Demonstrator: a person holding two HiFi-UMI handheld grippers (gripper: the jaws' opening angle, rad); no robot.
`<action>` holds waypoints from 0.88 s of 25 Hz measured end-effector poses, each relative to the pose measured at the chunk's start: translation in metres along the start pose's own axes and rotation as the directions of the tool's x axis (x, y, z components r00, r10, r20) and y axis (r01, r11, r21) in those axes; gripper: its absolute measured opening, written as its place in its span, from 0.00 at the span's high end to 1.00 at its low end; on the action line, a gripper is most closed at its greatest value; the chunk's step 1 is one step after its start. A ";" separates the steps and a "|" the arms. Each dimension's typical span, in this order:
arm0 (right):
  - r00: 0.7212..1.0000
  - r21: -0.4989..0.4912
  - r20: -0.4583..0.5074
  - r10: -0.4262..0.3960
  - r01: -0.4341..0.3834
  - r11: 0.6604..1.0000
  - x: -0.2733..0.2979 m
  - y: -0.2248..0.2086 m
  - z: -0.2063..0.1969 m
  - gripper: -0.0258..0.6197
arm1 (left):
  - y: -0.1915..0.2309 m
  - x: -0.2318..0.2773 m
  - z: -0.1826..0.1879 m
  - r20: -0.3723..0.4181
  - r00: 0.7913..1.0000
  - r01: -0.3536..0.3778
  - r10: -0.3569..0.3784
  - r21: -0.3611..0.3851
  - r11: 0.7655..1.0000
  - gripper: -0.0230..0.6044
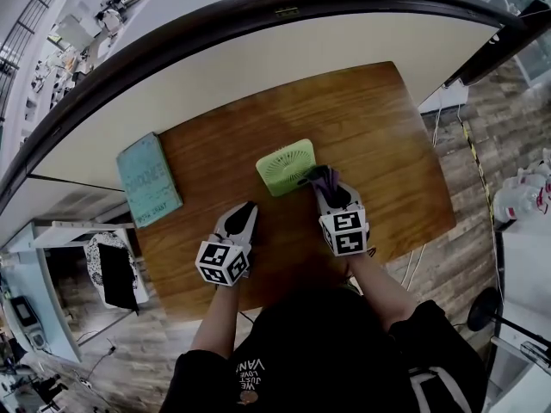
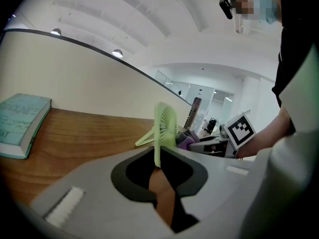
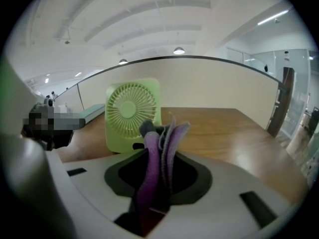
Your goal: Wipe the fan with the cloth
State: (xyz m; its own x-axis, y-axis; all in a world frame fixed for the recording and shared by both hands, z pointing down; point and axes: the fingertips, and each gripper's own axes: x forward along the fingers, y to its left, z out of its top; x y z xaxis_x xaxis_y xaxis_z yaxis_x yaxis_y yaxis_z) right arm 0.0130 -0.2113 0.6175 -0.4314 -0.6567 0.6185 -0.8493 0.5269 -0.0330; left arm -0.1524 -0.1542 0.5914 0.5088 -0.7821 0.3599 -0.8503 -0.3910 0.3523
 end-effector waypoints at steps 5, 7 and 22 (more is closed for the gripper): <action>0.998 0.038 0.000 -0.055 0.055 0.998 -0.003 -0.016 -0.001 0.77 | -0.001 -0.003 0.002 0.004 1.000 0.000 0.000 0.007 1.000 0.89; 0.998 0.047 0.007 -0.065 0.064 0.997 -0.006 -0.017 0.001 0.77 | -0.001 -0.004 0.003 0.006 1.000 0.003 -0.003 0.011 1.000 0.89; 0.985 0.126 0.147 -0.095 0.077 0.989 -0.068 0.016 0.012 0.77 | -0.029 -0.040 0.025 0.058 0.994 0.092 -0.097 0.089 0.992 0.94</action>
State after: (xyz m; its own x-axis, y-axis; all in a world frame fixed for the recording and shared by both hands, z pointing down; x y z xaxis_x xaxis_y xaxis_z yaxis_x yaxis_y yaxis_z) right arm 0.0248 -0.1645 0.5652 -0.3887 -0.7762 0.4965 -0.9115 0.4026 -0.0841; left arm -0.1517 -0.1237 0.5448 0.5806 -0.7669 0.2734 -0.8084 -0.5030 0.3058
